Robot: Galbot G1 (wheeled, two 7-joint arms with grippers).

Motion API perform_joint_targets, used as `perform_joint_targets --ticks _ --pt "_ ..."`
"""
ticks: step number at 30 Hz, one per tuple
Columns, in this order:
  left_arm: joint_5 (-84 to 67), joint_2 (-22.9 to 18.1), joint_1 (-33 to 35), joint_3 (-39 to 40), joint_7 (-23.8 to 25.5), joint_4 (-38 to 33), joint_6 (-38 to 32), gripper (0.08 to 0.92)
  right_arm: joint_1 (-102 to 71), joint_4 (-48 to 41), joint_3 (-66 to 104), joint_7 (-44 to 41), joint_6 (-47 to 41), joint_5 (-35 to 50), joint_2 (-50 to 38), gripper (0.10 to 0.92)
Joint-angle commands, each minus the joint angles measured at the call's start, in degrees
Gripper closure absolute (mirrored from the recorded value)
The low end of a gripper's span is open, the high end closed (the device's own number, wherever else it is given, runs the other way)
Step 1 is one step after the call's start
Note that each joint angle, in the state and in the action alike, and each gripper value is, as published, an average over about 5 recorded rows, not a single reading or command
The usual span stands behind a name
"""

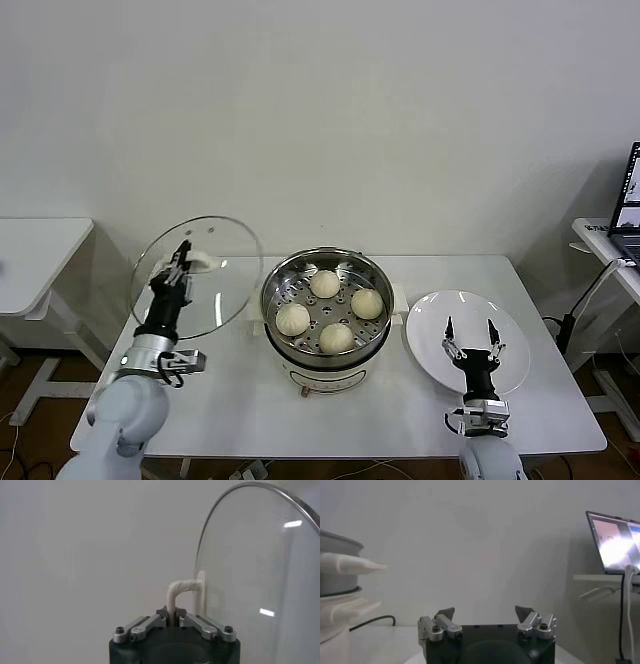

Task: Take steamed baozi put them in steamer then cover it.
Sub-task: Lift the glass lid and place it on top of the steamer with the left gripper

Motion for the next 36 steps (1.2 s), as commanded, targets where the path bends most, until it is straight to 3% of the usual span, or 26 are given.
perform_joint_targets --ticks 1,8,15,36 --pt "5.2 -2.7 -1.3 19.9 9.1 -15.9 14.6 0.812 0.9 -0.8 0.6 0.0 -1.6 0.2 0.0 0.203" --pt "13.7 -9.2 -6.8 30.8 15.3 -8.7 20.2 0.812 0.9 -1.7 1.3 0.0 -1.5 0.2 0.7 0.203" --pt "21.0 -14.3 -10.8 33.5 18.9 0.5 22.1 0.812 1.6 -2.6 1.4 0.0 -1.5 0.1 1.7 0.203" --pt "29.3 -22.2 -12.4 32.3 18.4 11.6 20.6 0.812 3.2 -5.0 2.5 0.2 -1.5 -0.2 2.3 0.203"
